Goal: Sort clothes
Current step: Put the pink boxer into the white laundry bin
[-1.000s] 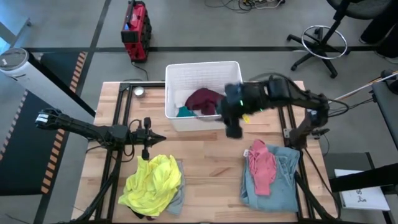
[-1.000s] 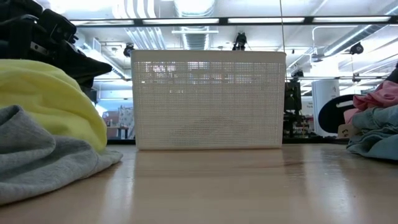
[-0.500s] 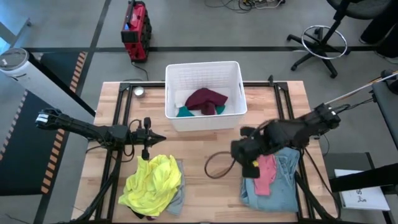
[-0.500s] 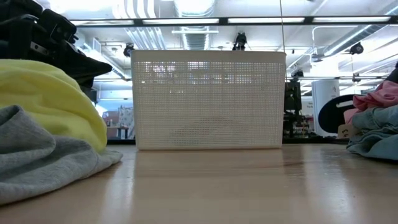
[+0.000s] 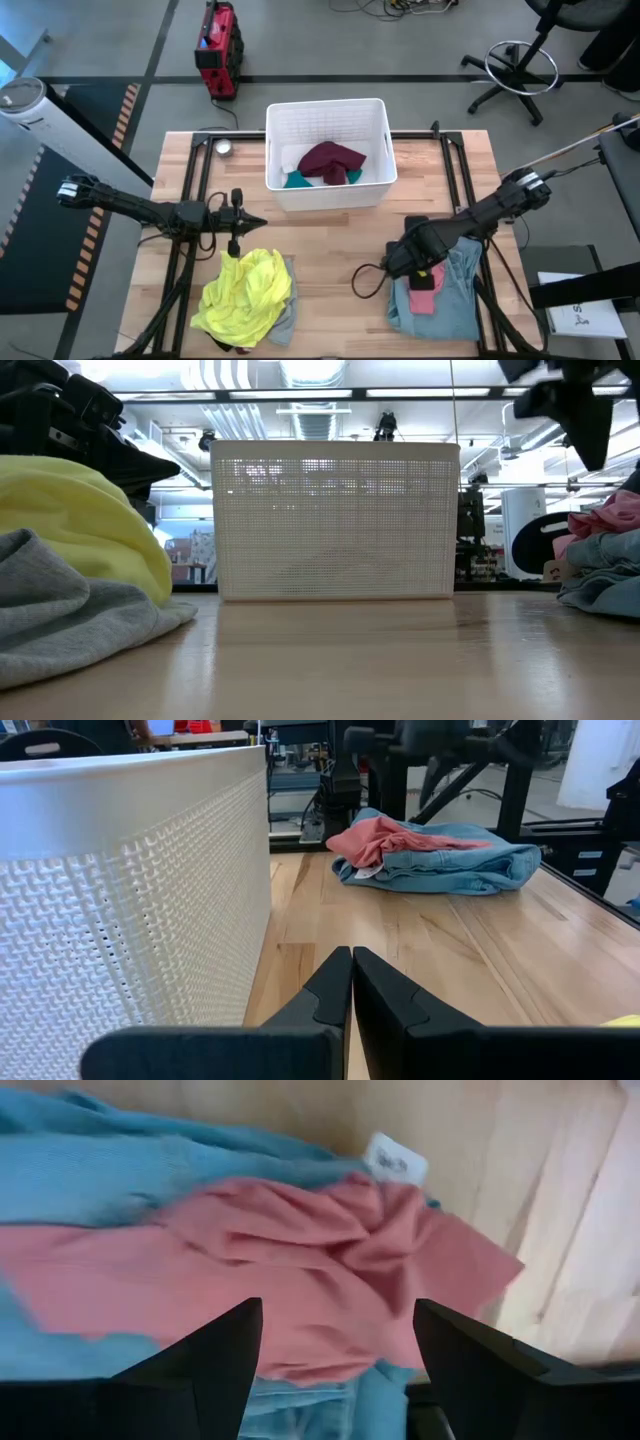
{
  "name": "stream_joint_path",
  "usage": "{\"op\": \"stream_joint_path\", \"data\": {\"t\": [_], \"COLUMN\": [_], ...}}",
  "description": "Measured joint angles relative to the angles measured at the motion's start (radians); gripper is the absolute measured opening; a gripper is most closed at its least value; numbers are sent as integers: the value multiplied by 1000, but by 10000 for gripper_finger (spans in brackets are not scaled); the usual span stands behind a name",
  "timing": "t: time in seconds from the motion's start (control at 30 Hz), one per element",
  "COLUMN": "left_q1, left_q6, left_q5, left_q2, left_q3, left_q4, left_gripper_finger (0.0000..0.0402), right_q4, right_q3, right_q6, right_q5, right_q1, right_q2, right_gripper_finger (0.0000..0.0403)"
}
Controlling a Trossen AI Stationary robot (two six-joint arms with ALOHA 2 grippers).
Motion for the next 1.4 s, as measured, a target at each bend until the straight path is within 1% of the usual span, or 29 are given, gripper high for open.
{"op": "stream_joint_path", "data": {"t": [0.17, 0.37, 0.43, 0.5, 0.6, 0.67, 0.73, 0.77, 0.8, 0.93, 1.07, 1.27, 1.4], "left_q1": [0, 0, 0, 0, 0, 0, 0, 0, 0, 0, 0, 0, 0], "left_q6": [0, 0, 0, 0, 0, 0, 0, 0, 0, 0, 0, 0, 0], "left_q5": [0, 0, 0, 0, 0, 0, 0, 0, 0, 0, 0, 0, 0], "left_q2": [-1, 0, 0, 0, 0, 0, 0, 0, 0, 0, 0, 0, 0], "left_q3": [0, 0, 0, 0, 0, 0, 0, 0, 0, 0, 0, 0, 0], "left_q4": [0, 1, 0, 0, 0, 0, 0, 0, 0, 0, 0, 1, 0], "left_gripper_finger": [0, 0, 0, 0, 0, 0, 0, 0, 0, 0, 0, 0, 0], "right_q4": [72, 238, 256, 274, 292, 301, 325, 332, 329, 283, 194, 105, 93], "right_q3": [-96, -204, -232, -251, -267, -270, -271, -269, -262, -186, -43, 216, 376], "right_q6": [-46, -79, -80, -81, -82, -97, -126, -138, -142, -140, -131, -138, -180], "right_q5": [-4, -117, -146, -150, -136, -111, -80, -71, -67, -66, -29, 106, 209], "right_q1": [-28, -47, -50, -50, -50, -50, -50, -50, -50, -50, -47, -47, -47], "right_q2": [-8, -9, -9, -9, -9, -9, -9, -9, -9, -9, -9, -9, -7], "right_gripper_finger": [243, 242, 235, 220, 171, 117, 48, 25, 15, 6, 2, 1, 0]}}
